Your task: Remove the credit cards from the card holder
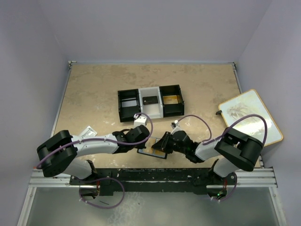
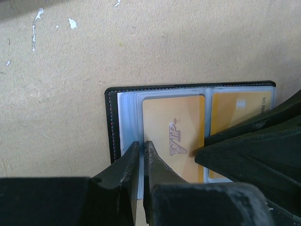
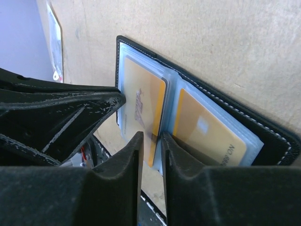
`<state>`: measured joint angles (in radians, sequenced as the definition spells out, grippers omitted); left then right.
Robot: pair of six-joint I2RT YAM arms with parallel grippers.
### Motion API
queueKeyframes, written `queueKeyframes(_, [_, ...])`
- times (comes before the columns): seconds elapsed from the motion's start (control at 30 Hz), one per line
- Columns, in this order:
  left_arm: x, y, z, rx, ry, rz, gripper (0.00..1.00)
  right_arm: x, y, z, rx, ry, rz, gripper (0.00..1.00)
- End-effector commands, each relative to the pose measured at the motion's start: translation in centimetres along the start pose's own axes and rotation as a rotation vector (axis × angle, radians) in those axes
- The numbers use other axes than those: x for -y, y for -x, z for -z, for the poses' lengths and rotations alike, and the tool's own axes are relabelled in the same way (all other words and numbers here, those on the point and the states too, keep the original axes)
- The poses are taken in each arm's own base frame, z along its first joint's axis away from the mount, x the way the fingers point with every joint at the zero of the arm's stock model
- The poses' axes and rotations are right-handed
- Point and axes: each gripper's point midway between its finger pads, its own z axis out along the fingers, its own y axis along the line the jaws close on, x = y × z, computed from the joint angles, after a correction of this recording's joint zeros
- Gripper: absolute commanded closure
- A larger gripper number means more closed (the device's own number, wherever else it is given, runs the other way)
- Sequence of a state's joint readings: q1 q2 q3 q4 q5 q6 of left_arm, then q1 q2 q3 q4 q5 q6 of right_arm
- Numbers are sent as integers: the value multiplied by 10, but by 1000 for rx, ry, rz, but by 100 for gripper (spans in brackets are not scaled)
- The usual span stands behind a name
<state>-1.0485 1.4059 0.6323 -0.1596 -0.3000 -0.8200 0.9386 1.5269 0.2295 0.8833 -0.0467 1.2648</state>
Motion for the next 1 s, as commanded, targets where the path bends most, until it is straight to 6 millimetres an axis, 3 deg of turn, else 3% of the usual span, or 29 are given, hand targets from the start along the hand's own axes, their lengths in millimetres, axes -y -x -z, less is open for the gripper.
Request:
queueKeyframes(0.0, [14,-12,2,-63,-67,2,100,-11,16,-8,57,-27,1,73])
queueKeyframes(0.1, [19,-15,6,-71,-110,-7,100,-7,24,-9,96,-82,10,74])
queueKeyframes(0.37, [22,-16,8,-75,-131,-6,100,-30,28,-9,74,-30,178,100])
queueKeyframes(0.6, [4,-15,5,-56,-38,2,100,-32,30,14,95,3,147,100])
queueKeyframes(0.97, [1,-15,4,-53,-24,-3,100,-13,35,32,103,-1,100,100])
